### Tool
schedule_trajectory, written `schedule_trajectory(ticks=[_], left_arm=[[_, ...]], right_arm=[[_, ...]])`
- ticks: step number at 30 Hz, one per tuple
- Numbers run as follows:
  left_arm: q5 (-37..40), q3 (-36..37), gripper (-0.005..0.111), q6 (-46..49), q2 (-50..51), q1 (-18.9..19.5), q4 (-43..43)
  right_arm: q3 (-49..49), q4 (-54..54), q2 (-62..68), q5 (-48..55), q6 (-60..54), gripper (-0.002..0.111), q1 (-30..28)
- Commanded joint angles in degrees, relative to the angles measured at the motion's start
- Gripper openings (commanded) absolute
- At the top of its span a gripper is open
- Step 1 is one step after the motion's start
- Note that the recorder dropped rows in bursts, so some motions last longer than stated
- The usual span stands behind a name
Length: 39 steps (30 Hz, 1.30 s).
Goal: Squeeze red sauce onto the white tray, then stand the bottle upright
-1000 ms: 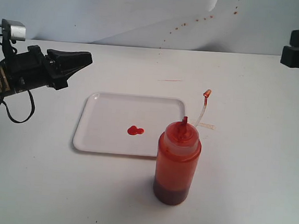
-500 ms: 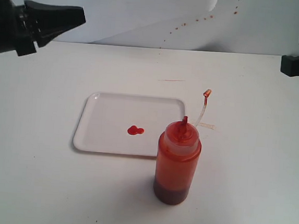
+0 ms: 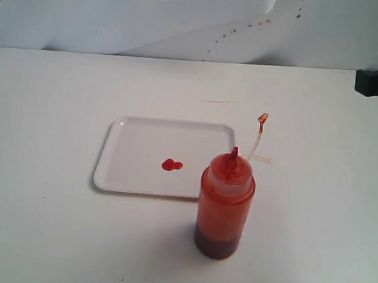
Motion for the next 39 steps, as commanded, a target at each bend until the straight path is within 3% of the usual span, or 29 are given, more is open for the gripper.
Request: schedule_trajectory(ticks=[1,10,14,15,19,26,31,39], left_arm=[[-0.2,-0.2,0.000,-1.6,-2.1,-0.2,-0.2],[-0.2,-0.2,0.000,-1.8,-6.2,0.0,0.2],[9.3,-0.1,0.000,-10.4,-15.5,0.0,2.4],[16.0,-0.1,0.000,-11.4,-21.5,0.0,3.2],[30.9,-0.1,0.000,-11.4,-37.0,0.0,7.6],[44.7,-0.1,0.000,-11.1,-55.8,0.0,14.3],[43.2,0.1,0.000,-12.5,-66.8,0.0,21.8],[41.6,1.5,0.000,-13.5,-67.6,0.1,22.1]], right_arm=[[-0.2,0.3,-0.3,0.0,-0.2,0.000,0.0],[-0.2,0.5,-0.3,-0.3,-0.2,0.000,0.0],[-0.2,0.5,-0.3,-0.3,-0.2,0.000,0.0],[-0.2,0.5,-0.3,-0.3,-0.2,0.000,0.0],[-0.2,0.5,-0.3,-0.3,-0.2,0.000,0.0],[-0.2,0.5,-0.3,-0.3,-0.2,0.000,0.0],[-0.2,0.5,-0.3,-0.3,-0.2,0.000,0.0],[-0.2,0.5,-0.3,-0.3,-0.2,0.000,0.0]])
